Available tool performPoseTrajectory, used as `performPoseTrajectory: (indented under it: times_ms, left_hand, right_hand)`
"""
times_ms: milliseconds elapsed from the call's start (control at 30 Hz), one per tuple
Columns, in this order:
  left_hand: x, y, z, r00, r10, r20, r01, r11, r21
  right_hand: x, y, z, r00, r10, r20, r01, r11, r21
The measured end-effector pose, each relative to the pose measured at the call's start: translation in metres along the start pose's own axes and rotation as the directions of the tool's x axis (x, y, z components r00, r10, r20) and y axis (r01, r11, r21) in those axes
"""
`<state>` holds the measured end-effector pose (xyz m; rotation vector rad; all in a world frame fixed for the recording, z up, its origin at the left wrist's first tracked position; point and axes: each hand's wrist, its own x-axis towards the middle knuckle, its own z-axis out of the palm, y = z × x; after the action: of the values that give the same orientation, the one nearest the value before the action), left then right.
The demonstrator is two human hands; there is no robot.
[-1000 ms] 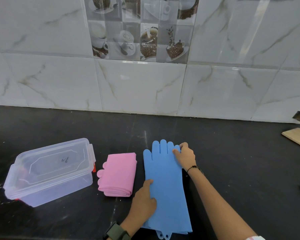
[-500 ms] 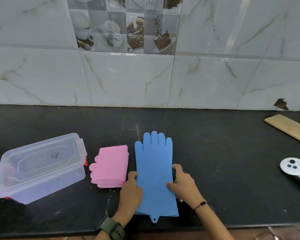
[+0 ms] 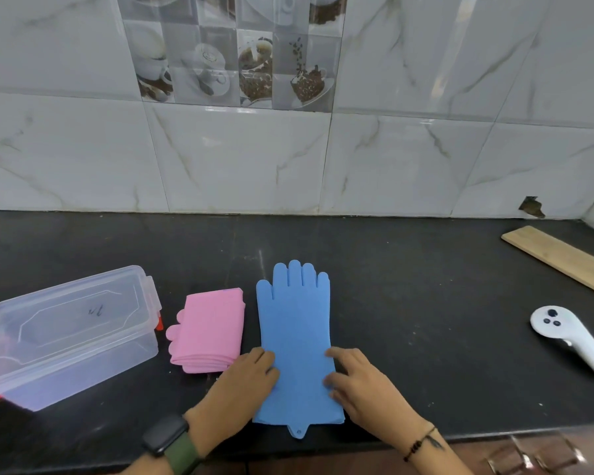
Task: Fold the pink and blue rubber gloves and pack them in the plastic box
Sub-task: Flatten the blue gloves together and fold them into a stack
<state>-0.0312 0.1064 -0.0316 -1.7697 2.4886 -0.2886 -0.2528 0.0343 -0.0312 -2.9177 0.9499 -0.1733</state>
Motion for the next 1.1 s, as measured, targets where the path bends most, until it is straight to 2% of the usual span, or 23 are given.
performPoseTrajectory:
  times_ms: [67,133,267,400,533,600,633,700,800,867,1033,1100]
  left_hand:
    - [-0.009,-0.010,0.004,0.989,0.148,0.026,-0.149,0.987,0.060]
    - [-0.013,-0.018,0.006,0.966,0.255,0.049,-0.259,0.959,0.112]
    - [-0.005,-0.026,0.000,0.927,0.373,0.041,-0.374,0.912,0.169]
    - [0.001,-0.026,-0.003,0.921,0.386,0.042,-0.387,0.903,0.187]
    - [-0.001,-0.028,0.000,0.966,0.254,-0.051,-0.251,0.967,0.048]
    - [0.001,-0.026,0.000,0.986,0.131,-0.101,-0.148,0.973,-0.179]
    - [0.002,-0.025,0.002,0.995,0.048,-0.084,-0.071,0.951,-0.302]
    - [0.004,-0.022,0.006,0.993,-0.080,-0.082,0.036,0.898,-0.439]
    - [0.002,-0.019,0.011,0.965,-0.242,-0.098,0.131,0.774,-0.620]
    - [0.002,-0.017,0.012,0.948,-0.303,-0.100,0.149,0.699,-0.700]
    - [0.001,-0.008,0.010,0.932,-0.350,-0.098,0.169,0.658,-0.734]
    - [0.001,-0.005,0.010,0.923,-0.376,-0.078,0.191,0.626,-0.756]
  right_hand:
    - [-0.007,0.004,-0.003,0.985,-0.172,-0.005,0.171,0.983,-0.069]
    - [-0.012,0.010,-0.005,0.963,-0.269,0.027,0.271,0.956,-0.116]
    - [-0.012,0.016,-0.009,0.940,-0.340,0.028,0.340,0.925,-0.170]
    - [-0.008,0.013,-0.004,0.930,-0.363,-0.060,0.348,0.921,-0.175]
    - [-0.009,0.009,0.003,0.947,-0.284,-0.149,0.277,0.959,-0.066]
    - [-0.012,0.011,0.007,0.962,-0.224,-0.156,0.231,0.973,0.023]
    - [-0.013,0.012,0.009,0.970,-0.193,-0.149,0.204,0.977,0.064]
    - [-0.015,0.016,0.014,0.983,-0.127,-0.132,0.144,0.981,0.130]
    - [-0.014,0.017,0.021,0.985,-0.081,-0.150,0.107,0.978,0.180]
    - [-0.010,0.016,0.023,0.984,-0.068,-0.164,0.099,0.976,0.192]
    - [-0.004,0.013,0.026,0.972,-0.066,-0.225,0.106,0.979,0.172]
    - [-0.004,0.011,0.027,0.964,0.032,-0.264,0.053,0.950,0.307]
